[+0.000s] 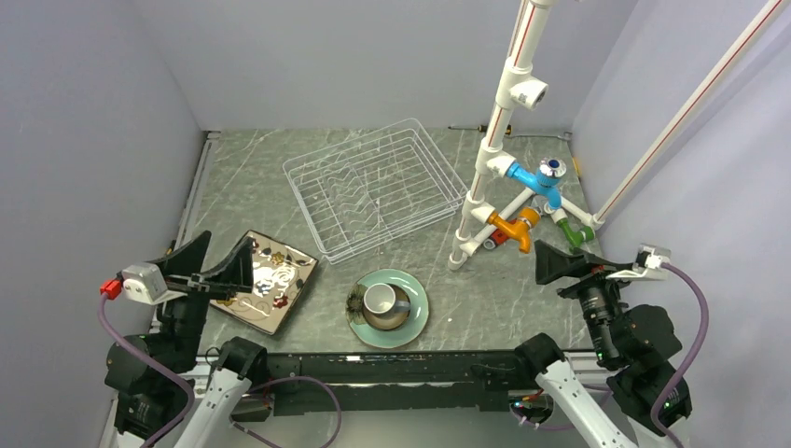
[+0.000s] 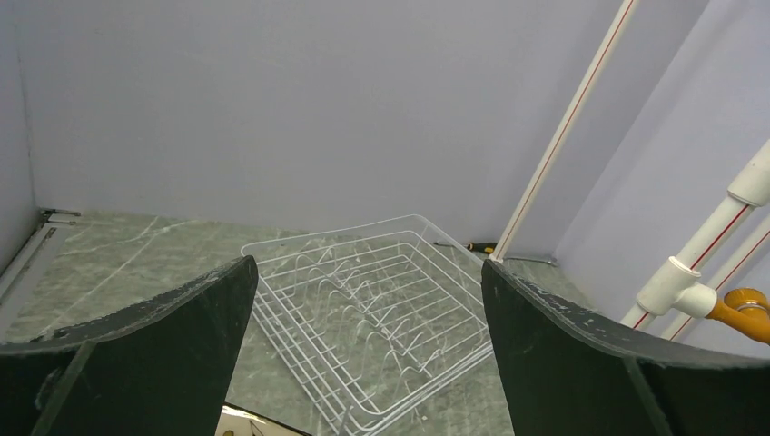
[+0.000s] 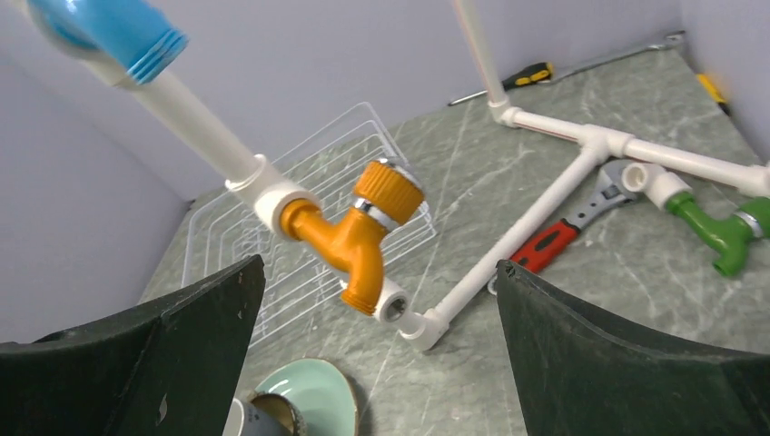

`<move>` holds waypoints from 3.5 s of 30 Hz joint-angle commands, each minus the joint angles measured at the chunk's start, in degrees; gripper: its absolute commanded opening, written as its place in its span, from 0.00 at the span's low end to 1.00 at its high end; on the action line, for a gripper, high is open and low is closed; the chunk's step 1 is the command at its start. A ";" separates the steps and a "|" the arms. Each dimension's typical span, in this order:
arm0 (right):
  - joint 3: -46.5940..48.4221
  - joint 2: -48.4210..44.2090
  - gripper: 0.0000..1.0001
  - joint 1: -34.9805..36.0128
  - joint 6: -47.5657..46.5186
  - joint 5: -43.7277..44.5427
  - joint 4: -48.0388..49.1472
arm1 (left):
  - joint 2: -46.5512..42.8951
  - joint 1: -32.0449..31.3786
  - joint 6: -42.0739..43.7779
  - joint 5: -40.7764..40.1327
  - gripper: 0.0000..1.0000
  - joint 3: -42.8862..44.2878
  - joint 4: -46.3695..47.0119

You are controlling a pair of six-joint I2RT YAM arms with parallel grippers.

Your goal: Load the mixed dishes into the dish rack

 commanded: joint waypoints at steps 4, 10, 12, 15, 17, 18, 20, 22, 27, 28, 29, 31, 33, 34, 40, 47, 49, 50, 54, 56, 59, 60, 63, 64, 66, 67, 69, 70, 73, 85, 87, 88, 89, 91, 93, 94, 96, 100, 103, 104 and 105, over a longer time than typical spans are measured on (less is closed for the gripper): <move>6.22 4.95 1.00 -0.05 3.63 8.26 -8.57 | 3.07 -0.12 -2.21 -1.44 0.99 0.82 -0.78; 9.60 6.64 1.00 -0.11 9.39 3.65 -12.60 | 6.70 -0.17 -3.40 -0.32 0.99 2.28 -2.81; 9.54 4.84 1.00 0.01 8.14 -0.53 -11.28 | 7.52 -0.17 -3.96 0.05 0.99 2.37 -3.41; 8.46 2.19 1.00 0.10 4.95 -8.56 -8.32 | 8.58 -0.12 -4.98 0.41 0.99 2.08 -3.85; 8.02 2.09 1.00 0.24 3.21 -13.31 -7.61 | 9.07 -0.17 -5.62 0.27 0.99 1.79 -4.20; 7.86 2.59 1.00 0.30 1.83 -16.58 -7.30 | 9.29 -0.17 -5.90 0.25 0.99 1.72 -4.40; 7.46 4.31 1.00 0.21 -0.49 -25.26 -6.38 | 9.68 -0.17 -5.91 0.55 0.99 1.60 -4.46; 6.43 5.92 1.00 0.22 -2.84 -34.24 -4.38 | 9.81 -0.17 -5.90 0.84 0.99 1.66 -4.72; 2.30 11.48 1.00 -0.11 -5.27 -53.07 1.04 | 9.23 -0.17 -5.73 0.61 0.99 1.52 -5.41; 1.54 12.67 1.00 -0.24 -5.27 -56.46 2.46 | 9.09 -0.12 -5.66 0.58 0.99 1.43 -5.46; 0.81 13.65 1.00 -0.31 -5.20 -58.99 3.77 | 8.97 -0.16 -5.59 0.66 0.99 1.37 -5.44; -0.52 15.71 1.00 -0.33 -4.54 -61.93 6.30 | 9.00 -0.17 -5.55 0.65 0.99 1.23 -5.54; -1.17 18.70 1.00 -0.39 -4.20 -63.22 8.15 | 9.22 -0.17 -5.63 0.56 0.99 1.06 -5.66; -1.38 19.84 1.00 -0.19 -3.96 -63.47 9.15 | 9.39 -0.11 -5.68 0.51 0.99 0.99 -5.66; -1.28 25.32 1.00 4.45 -3.55 -58.53 12.30 | 11.35 -0.10 -6.39 1.22 0.99 -0.12 -6.62; 0.87 34.46 1.00 32.59 -3.28 -25.60 12.29 | 14.87 -0.12 -7.53 4.02 0.99 -1.15 -7.06; 2.22 38.61 1.00 41.22 -3.17 -14.02 11.62 | 15.86 -0.11 -8.09 4.13 0.99 -1.22 -8.18; 3.09 41.49 1.00 45.40 -3.32 -9.61 11.43 | 16.27 -0.08 -8.32 4.37 0.99 -1.27 -8.59; 7.47 51.32 1.00 52.40 -2.94 2.13 9.00 | 16.69 -0.12 -9.55 5.66 0.99 -2.20 -9.58; 9.06 55.94 1.00 54.60 -2.50 6.94 8.30 | 16.44 -0.16 -10.35 6.35 0.99 -2.95 -9.83; 12.12 62.52 1.00 56.60 -2.43 12.01 6.11 | 15.83 -0.12 -11.33 7.21 0.99 -4.04 -10.27; 13.29 64.72 1.00 57.12 -2.39 13.32 5.05 | 15.69 -0.08 -11.64 7.53 0.99 -4.26 -10.50; 17.14 71.15 0.93 58.15 -3.21 15.14 1.54 | 15.17 -0.16 -12.56 8.35 0.99 -4.69 -11.23; 18.33 73.26 0.91 58.52 -3.25 15.97 0.06 | 15.10 -0.17 -12.77 8.64 0.99 -4.85 -11.36; 20.36 76.68 0.89 59.71 -3.54 17.99 -1.88 | 14.77 -0.12 -13.09 9.01 0.99 -5.21 -11.60; 20.96 78.30 0.87 60.05 -3.95 18.47 -2.45 | 14.63 -0.09 -13.16 9.06 0.99 -5.30 -11.59; 22.15 81.38 0.80 60.40 -4.54 18.77 -3.44 | 14.54 -0.16 -13.38 9.15 0.99 -5.60 -11.52; 22.55 82.47 0.76 60.40 -4.47 19.02 -4.00 | 14.55 -0.14 -13.45 9.09 0.99 -5.62 -11.48; 22.16 84.48 0.66 60.52 -4.53 19.55 -3.54 | 14.77 -0.11 -13.50 9.14 0.99 -5.46 -11.52; 17.76 85.57 0.53 60.42 -5.40 18.85 2.27 | 15.92 -0.13 -14.07 9.91 0.99 -5.41 -11.00; 17.27 85.69 0.51 60.43 -5.50 18.85 2.89 | 15.98 -0.13 -14.15 9.91 0.99 -5.30 -11.00; 17.01 85.64 0.50 60.43 -5.62 18.78 3.24 | 16.08 -0.15 -14.10 9.91 0.99 -5.27 -11.02; 16.79 85.77 0.50 60.33 -5.73 18.69 3.60 | 16.07 -0.12 -14.20 9.91 0.99 -5.25 -11.02; 16.45 85.95 0.49 60.35 -5.99 18.44 4.12 | 16.14 -0.15 -14.16 9.91 0.99 -5.27 -11.03; 16.24 86.29 0.47 60.36 -6.28 18.13 4.72 | 16.23 -0.08 -14.21 9.91 0.99 -5.27 -11.02; 16.18 86.50 0.46 60.31 -6.59 17.77 5.02 | 16.25 -0.14 -14.24 9.91 0.99 -5.27 -11.00; 15.97 86.97 0.45 60.34 -6.74 17.53 5.56 | 16.45 -0.13 -14.17 9.91 0.99 -5.19 -10.98; 15.90 87.99 0.40 60.25 -7.00 17.17 6.10 | 16.43 -0.15 -14.09 9.91 0.99 -4.99 -11.24; 16.35 88.84 0.38 60.25 -7.04 17.09 5.74 | 16.30 -0.14 -14.07 9.91 0.99 -4.97 -11.41; 16.57 89.09 0.38 60.25 -7.16 16.97 5.63 | 16.20 -0.13 -14.05 9.91 0.99 -5.00 -11.40; 16.77 89.45 0.37 60.25 -7.23 16.92 5.45 | 16.18 -0.14 -14.01 9.91 0.99 -5.09 -11.36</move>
